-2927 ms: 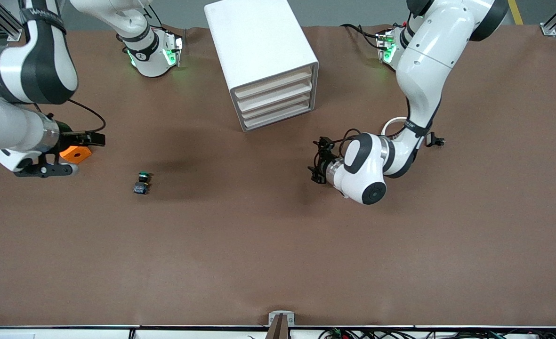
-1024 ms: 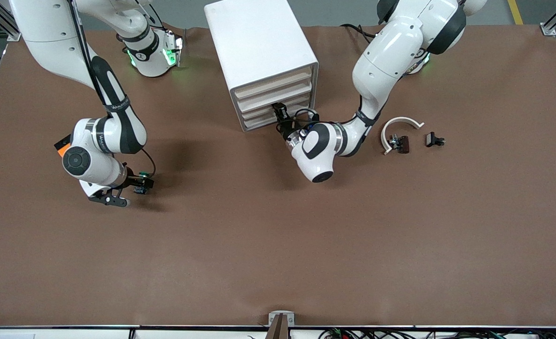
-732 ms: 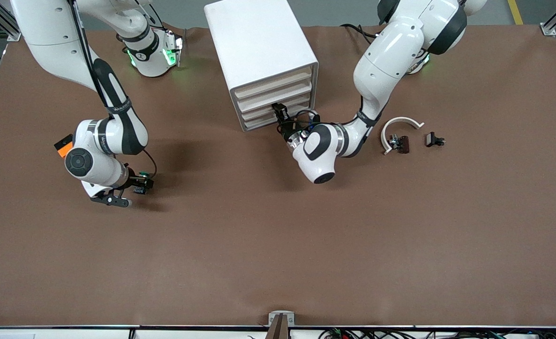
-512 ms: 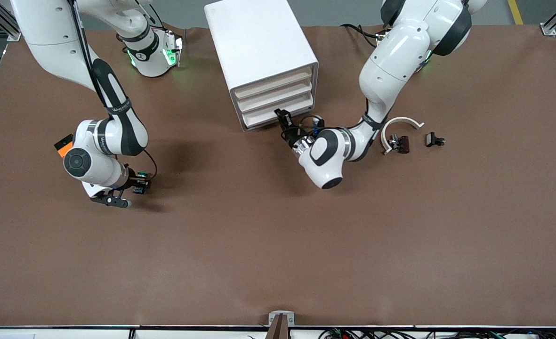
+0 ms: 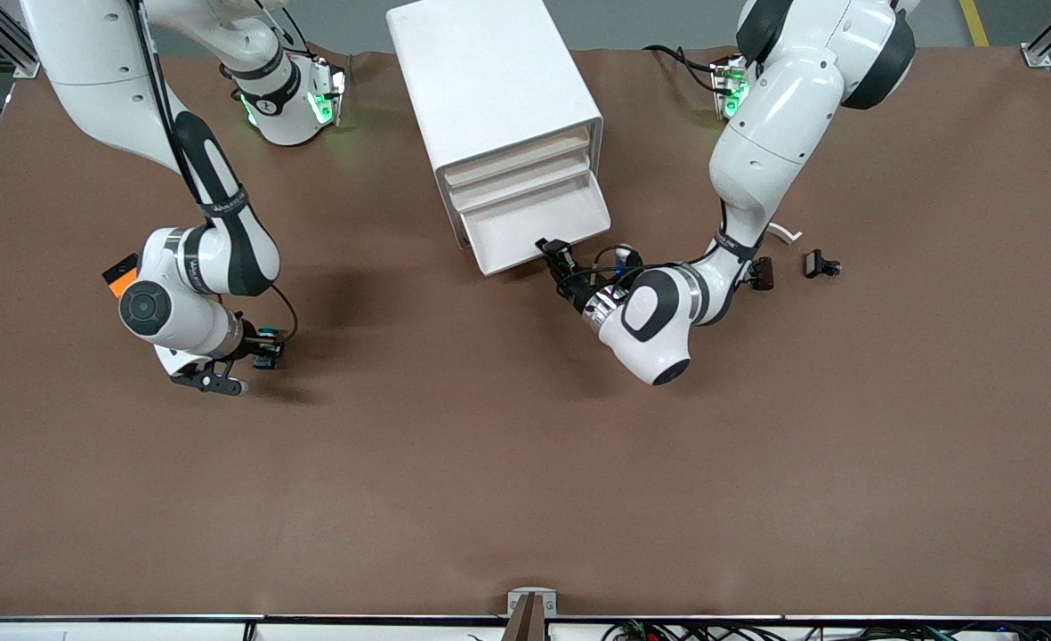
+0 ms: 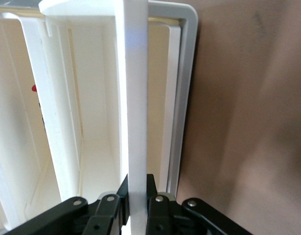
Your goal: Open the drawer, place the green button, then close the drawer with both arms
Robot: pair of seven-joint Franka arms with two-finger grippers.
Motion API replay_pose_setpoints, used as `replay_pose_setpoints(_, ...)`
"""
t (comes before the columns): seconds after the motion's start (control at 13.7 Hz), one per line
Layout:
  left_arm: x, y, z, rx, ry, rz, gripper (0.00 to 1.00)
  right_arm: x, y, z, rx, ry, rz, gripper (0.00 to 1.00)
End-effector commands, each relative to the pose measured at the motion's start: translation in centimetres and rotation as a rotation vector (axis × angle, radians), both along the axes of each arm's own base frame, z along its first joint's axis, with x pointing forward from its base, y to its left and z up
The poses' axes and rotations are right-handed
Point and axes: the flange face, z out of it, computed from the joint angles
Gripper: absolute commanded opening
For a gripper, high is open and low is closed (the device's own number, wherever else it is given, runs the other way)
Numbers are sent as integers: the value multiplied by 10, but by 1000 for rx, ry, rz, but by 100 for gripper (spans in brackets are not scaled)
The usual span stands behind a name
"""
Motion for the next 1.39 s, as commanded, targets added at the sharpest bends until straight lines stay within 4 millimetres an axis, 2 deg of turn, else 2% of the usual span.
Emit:
replay_pose_setpoints(0.0, 24, 16, -6, 23, -53, 36, 6, 10, 12, 25, 28, 47, 3, 17)
replay_pose_setpoints(0.07, 28, 17, -2, 5, -73, 34, 22, 15, 17, 41, 34, 90, 5, 17)
replay_pose_setpoints(0.15, 32, 20, 0, -2, -82, 38, 45, 20, 23, 61, 41, 129, 12, 17)
replay_pose_setpoints(0.22, 36, 21, 4, -11, -96, 38, 86, 26, 26, 79, 43, 164, -2, 17)
replay_pose_setpoints(0.29, 41, 23, 8, -11, -111, 40, 100, 30, 30, 95, 38, 195, -30, 17)
replay_pose_setpoints(0.44, 54, 28, 19, -11, -142, 46, 100, 33, 49, 129, 23, 236, -74, 17)
replay_pose_setpoints(0.59, 68, 35, 40, 16, -205, -20, 100, 26, 82, 159, -6, 264, -129, 17)
replay_pose_setpoints(0.73, 85, 49, 66, 56, -279, -109, 100, 11, 129, 184, -51, 267, -196, 17)
replay_pose_setpoints(0.88, 98, 65, 86, 114, -358, -166, 100, -8, 180, 195, -90, 268, -271, 17)
replay_pose_setpoints(1.17, 136, 114, 139, 141, -549, -235, 100, -50, 289, 216, -78, 283, -479, 17)
replay_pose_setpoints(1.32, 153, 148, 171, 111, -623, -215, 100, -76, 344, 227, -86, 269, -566, 17)
